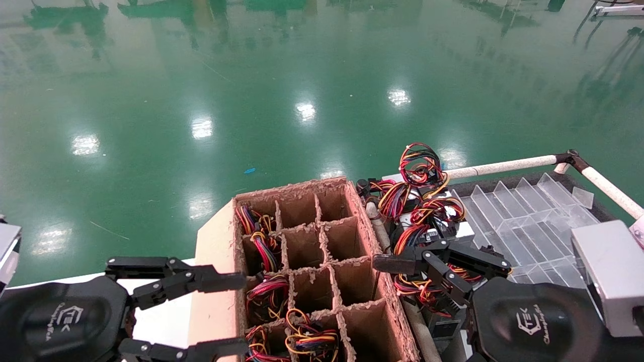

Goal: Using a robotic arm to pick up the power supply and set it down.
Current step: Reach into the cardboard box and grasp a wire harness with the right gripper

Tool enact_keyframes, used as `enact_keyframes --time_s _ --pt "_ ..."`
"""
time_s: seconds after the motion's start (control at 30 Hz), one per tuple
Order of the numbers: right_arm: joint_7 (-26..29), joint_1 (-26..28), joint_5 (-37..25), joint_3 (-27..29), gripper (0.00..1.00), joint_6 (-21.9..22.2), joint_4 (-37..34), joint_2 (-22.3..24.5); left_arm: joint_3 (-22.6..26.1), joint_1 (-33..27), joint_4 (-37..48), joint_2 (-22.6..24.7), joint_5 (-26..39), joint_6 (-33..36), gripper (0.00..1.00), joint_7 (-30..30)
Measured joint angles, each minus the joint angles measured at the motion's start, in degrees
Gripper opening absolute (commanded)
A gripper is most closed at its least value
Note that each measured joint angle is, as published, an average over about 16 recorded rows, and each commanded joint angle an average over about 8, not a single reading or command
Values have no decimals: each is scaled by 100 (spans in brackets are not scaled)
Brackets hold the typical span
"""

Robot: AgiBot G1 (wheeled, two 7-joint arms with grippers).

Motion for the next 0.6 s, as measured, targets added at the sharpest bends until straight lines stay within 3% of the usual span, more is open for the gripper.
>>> enact_keyframes --time_s 0.6 --pt "18 784 -1377 -838 100 -157 -868 -738 2 -1 2 0 -1 1 0 1"
